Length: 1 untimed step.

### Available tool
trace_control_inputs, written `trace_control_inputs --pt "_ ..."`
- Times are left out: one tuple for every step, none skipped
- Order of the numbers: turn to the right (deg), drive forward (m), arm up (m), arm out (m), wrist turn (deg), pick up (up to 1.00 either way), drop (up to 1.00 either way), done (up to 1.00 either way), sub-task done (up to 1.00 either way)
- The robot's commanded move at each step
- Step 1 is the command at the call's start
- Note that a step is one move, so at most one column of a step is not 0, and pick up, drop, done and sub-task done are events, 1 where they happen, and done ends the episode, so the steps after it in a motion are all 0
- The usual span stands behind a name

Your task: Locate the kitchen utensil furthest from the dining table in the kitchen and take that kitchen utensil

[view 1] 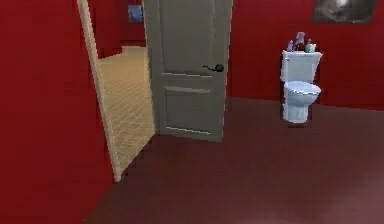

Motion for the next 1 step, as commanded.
trace_control_inputs --pt "0.0 1.00 0.00 0.00 0.0 0.00 0.00 0.00 0.00"
